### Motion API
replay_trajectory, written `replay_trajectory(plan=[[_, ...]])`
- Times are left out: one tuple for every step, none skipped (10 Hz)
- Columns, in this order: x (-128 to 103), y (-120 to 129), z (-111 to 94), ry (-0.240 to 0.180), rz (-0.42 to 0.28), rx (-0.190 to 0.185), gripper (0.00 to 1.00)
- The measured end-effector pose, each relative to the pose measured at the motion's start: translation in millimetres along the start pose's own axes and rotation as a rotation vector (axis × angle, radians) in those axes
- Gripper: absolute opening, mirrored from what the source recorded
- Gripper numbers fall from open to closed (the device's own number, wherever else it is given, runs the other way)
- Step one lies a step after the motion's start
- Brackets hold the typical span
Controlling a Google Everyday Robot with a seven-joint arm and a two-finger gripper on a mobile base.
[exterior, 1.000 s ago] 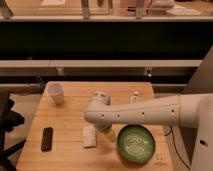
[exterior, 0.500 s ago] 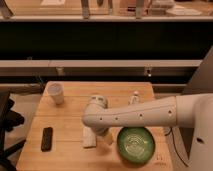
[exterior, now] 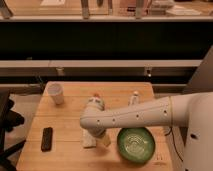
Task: Place the white sponge in the ceramic bowl
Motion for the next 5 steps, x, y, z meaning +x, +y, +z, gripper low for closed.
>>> replay_trajectory(plan=[[-0.8,-0.7,2.3,-0.003,-0.003,0.0,0.8],[-0.3,-1.2,4.3,-0.003,-0.004,0.001,0.8],[-2.4,-2.4,6.1,-0.005,-0.011,0.001,0.8],[-4.1,-2.2,7.6,-0.006,-0.016,0.003,0.8],[-5.0,-0.7,9.9,-0.007,-0.019,0.002,0.8]])
